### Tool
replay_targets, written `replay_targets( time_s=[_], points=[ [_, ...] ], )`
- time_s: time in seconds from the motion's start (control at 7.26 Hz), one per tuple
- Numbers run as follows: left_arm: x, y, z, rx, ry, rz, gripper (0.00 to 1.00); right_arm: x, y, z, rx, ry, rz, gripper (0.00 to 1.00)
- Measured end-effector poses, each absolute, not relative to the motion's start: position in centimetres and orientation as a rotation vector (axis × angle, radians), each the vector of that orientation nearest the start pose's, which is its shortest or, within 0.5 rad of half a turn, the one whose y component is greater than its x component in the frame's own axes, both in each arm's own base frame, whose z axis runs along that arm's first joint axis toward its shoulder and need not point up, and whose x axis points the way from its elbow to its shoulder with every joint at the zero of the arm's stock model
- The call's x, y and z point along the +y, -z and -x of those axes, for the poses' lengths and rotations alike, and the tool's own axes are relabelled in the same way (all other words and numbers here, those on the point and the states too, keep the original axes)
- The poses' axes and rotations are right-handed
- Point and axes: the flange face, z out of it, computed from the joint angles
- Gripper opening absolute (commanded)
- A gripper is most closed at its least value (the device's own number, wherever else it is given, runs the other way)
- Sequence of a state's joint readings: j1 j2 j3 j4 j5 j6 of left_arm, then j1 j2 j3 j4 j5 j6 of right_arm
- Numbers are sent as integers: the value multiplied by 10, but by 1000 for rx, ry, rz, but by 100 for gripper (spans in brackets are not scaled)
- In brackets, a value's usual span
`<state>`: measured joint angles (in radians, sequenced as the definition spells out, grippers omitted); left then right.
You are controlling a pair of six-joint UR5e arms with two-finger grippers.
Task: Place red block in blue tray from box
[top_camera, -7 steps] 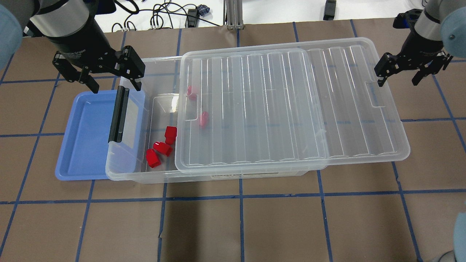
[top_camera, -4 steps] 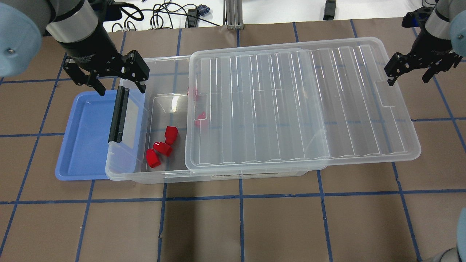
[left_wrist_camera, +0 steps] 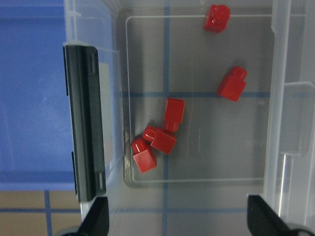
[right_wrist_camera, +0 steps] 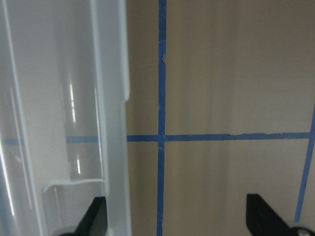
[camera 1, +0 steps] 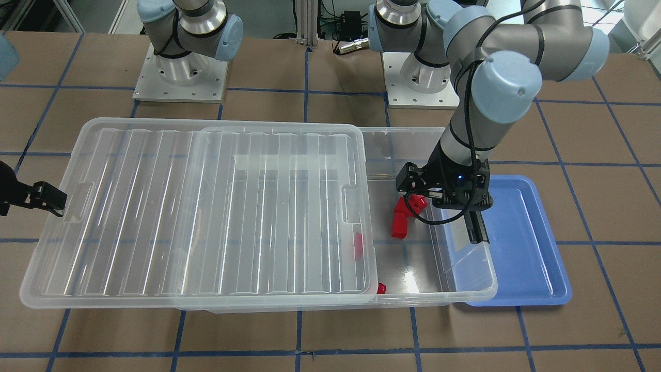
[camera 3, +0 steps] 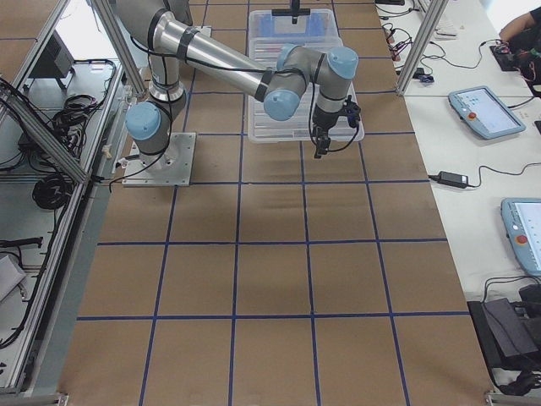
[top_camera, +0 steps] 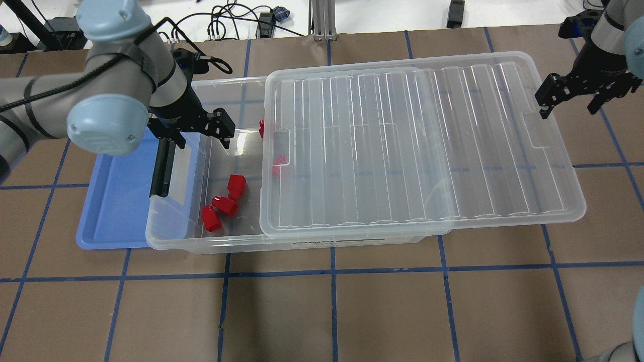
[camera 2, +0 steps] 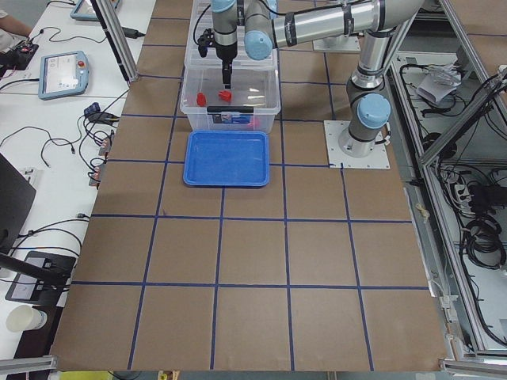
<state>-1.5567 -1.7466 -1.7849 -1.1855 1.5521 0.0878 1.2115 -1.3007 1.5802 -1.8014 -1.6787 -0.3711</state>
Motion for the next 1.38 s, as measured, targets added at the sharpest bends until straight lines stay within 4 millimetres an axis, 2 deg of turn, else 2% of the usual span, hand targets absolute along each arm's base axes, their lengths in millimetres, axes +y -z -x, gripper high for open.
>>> replay_targets(
  time_s=[0.14,0.55,0.96,1.38],
  points=[
    [-537,-308,129,3161,-16,-153,100,-591,-360,92,3226,-136,27,100],
    [-543,-266,142,3174,-40,-221,100,-591,-362,94,3240,-132,35,100],
    [-546,-241,149,3197,-91,-279,100,-592,-366,95,3255,-101,32,100],
    [-550,-224,144,3207,-133,-282,100,-588,-379,92,3259,-75,27,100]
  ],
)
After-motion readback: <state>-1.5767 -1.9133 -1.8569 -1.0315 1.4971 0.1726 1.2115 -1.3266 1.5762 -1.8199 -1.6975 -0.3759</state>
